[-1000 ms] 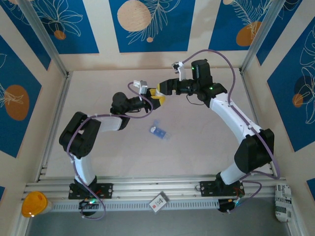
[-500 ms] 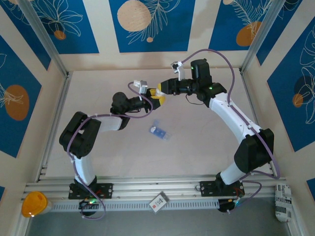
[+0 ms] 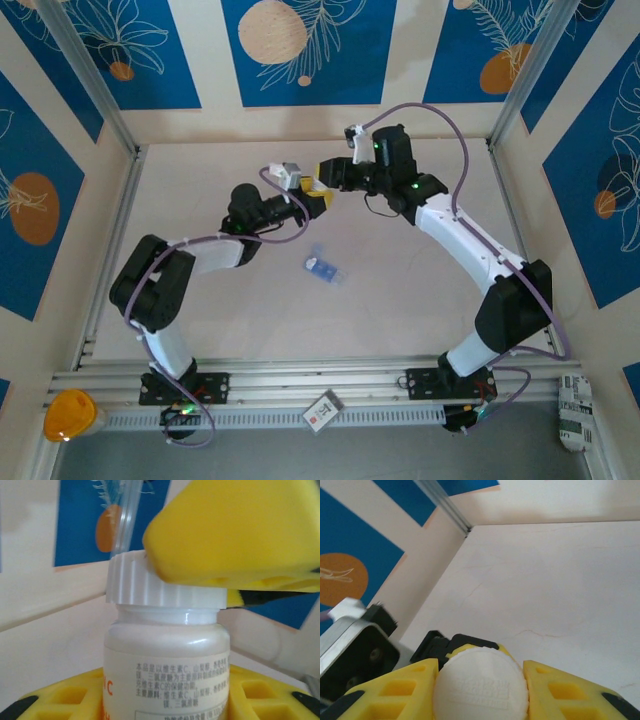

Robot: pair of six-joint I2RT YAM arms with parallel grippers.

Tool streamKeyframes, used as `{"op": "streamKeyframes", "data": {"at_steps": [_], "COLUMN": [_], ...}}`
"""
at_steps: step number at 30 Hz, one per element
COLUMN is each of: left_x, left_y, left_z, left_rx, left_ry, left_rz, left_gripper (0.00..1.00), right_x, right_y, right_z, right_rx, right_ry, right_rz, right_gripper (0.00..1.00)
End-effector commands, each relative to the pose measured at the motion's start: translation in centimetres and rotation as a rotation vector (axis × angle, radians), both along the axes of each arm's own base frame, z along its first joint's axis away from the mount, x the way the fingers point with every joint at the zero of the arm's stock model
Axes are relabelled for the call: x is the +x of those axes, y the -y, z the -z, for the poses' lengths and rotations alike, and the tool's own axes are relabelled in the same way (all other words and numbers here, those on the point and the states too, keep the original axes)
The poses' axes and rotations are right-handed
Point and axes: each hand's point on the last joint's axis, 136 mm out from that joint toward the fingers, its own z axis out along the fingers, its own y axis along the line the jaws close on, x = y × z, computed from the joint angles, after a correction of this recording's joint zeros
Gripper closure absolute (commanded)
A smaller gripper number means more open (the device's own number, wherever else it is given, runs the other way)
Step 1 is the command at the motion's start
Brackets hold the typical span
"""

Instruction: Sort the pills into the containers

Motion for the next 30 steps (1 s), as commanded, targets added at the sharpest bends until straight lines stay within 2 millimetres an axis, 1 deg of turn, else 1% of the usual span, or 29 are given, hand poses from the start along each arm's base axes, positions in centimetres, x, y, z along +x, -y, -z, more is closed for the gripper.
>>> {"op": "streamKeyframes", "data": {"at_steps": [1,6,13,17,21,23,26,30], "left_x": [-2.2,-2.7,-2.2,-1.9,-1.1,-0.9,-0.5,-0.3], "left_y": [1.1,2.3,2.3,2.2,1.7,1.7,1.5,1.4], "left_z": [-5.7,-5.3,-4.2,-3.5,-2.4,-1.9,-1.2,-0.4], "left_rx": [-0.031,0.000,-0.006,0.008,0.011,0.016,0.024,0.027], "left_ry": [0.250,0.277,0.248,0.233,0.207,0.201,0.188,0.173], "left_rz": [-0.059,-0.095,-0.106,-0.113,-0.134,-0.139,-0.148,-0.151], "left_gripper": [1.00,1.00,1.00,1.00,1.00,1.00,1.00,1.00], "right_x": [-1.2,-1.1,-0.8,-0.2,0.3,0.5,0.6,0.5], "right_y": [-1.1,-1.3,-1.0,-0.3,0.5,0.8,1.3,2.4], "right_z": [5.9,6.8,6.4,5.5,3.7,2.7,1.2,-0.7], "right_rx": [-0.063,-0.083,-0.081,-0.063,-0.028,-0.008,0.020,0.054], "right_ry": [-0.176,-0.193,-0.199,-0.216,-0.222,-0.221,-0.213,-0.200], "right_rz": [0.080,0.135,0.155,0.166,0.165,0.163,0.163,0.169], "right_gripper": [0.62,0.62,0.60,0.57,0.53,0.48,0.35,0.22]}}
